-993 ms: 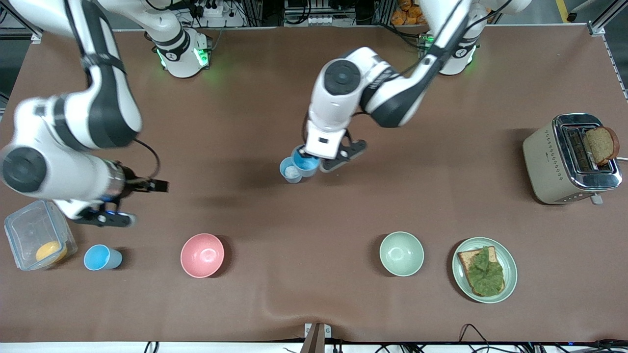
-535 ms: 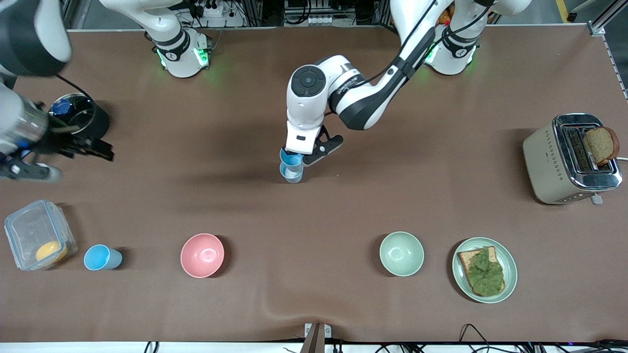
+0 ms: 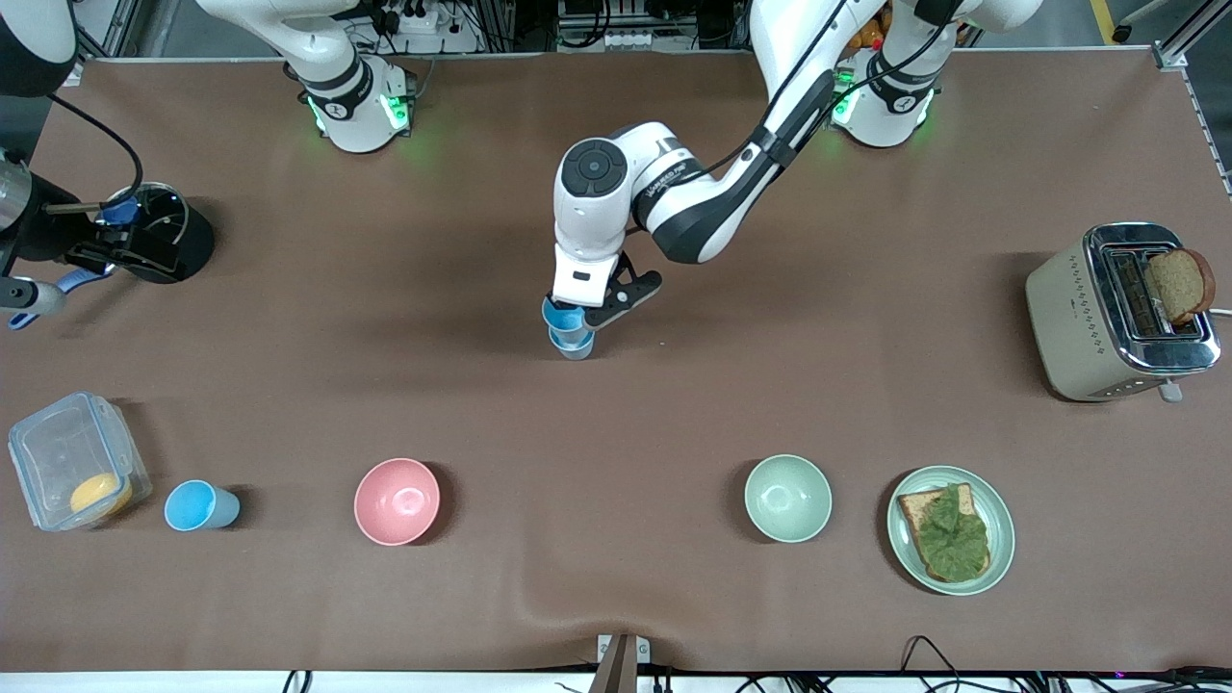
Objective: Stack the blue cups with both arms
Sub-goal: 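Drop the left cup into the other cup while the right gripper withdraws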
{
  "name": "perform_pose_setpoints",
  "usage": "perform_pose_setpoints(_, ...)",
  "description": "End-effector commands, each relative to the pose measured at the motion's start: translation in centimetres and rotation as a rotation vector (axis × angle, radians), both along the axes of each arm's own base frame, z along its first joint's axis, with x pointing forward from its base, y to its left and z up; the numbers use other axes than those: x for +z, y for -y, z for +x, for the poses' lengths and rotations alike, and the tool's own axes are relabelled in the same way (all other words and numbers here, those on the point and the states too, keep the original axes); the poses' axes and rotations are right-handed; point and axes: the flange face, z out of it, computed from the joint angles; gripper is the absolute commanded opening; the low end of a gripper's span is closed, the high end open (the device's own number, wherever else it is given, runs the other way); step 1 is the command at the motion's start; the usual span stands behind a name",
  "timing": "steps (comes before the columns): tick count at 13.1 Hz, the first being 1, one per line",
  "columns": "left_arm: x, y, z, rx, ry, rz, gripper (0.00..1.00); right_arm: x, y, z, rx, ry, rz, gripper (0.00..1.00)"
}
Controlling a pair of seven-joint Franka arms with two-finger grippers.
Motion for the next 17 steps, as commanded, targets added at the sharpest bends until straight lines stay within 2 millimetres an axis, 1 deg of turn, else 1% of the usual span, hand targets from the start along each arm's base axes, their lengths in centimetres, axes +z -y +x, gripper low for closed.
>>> perform_pose_setpoints(1, -0.1, 0.4, 0.6, 0.024, 0.028, -0.004, 1.0, 0.7, 0.3, -0.9, 0.01, 0.004, -0.005, 1.0)
perform_pose_setpoints(2, 1.0, 0.2, 1.0, 0.038, 0.038, -0.016, 1.0, 0.5, 0.1, -0.8, 0.006, 0.0, -0.004, 1.0)
perform_pose_setpoints(3, 3.1, -0.7, 2.6, 0.058, 0.062, -0.038, 1.0, 0.3, 0.0, -0.8, 0.004, -0.011, -0.005, 1.0)
perform_pose_setpoints(4, 6.2, -1.9, 3.8, 0.073, 0.101, -0.061, 1.0, 0.3, -0.2, -0.8, 0.007, -0.013, -0.005, 1.0)
perform_pose_setpoints(5, 9.5, -4.0, 5.7, 0.088, 0.157, -0.072, 1.0, 0.3, -0.3, -0.8, 0.007, -0.013, -0.004, 1.0)
perform_pose_setpoints(6, 12.7, -7.1, 7.9, 0.09, 0.218, -0.058, 1.0, 0.3, -0.3, -0.8, 0.007, -0.013, -0.003, 1.0)
perform_pose_setpoints(7, 15.4, -9.8, 9.1, 0.076, 0.244, -0.036, 1.0, 0.3, -0.5, -0.8, 0.01, -0.011, -0.004, 1.0)
perform_pose_setpoints(8, 16.8, -11.6, 9.4, 0.036, 0.237, 0.002, 1.0, 0.6, -0.5, -0.7, 0.01, -0.007, -0.004, 1.0)
perform_pose_setpoints(9, 18.7, -14.5, 10.4, -0.008, 0.235, 0.041, 1.0, 0.5, -0.5, -0.7, 0.01, -0.006, -0.004, 1.0)
perform_pose_setpoints(11, 21.5, -19.5, 11.8, -0.147, 0.225, 0.092, 1.0, 0.6, -0.5, -0.7, 0.01, -0.005, -0.004, 1.0)
perform_pose_setpoints(12, 22.7, -22.0, 12.2, -0.218, 0.212, 0.117, 1.0, 0.6, -0.5, -0.7, 0.01, -0.005, -0.004, 1.0)
perform_pose_setpoints(13, 23.9, -23.7, 12.2, -0.269, 0.195, 0.125, 1.0, 0.6, -0.5, -0.7, 0.01, -0.003, -0.004, 1.0)
perform_pose_setpoints(15, 26.2, -28.7, 12.1, -0.324, 0.167, 0.137, 1.0, 0.6, -0.5, -0.7, 0.01, -0.003, -0.004, 1.0)
perform_pose_setpoints(17, 28.0, -34.1, 11.6, -0.434, 0.175, 0.15, 1.0, 0.6, -0.3, -0.7, 0.007, -0.005, -0.004, 1.0)
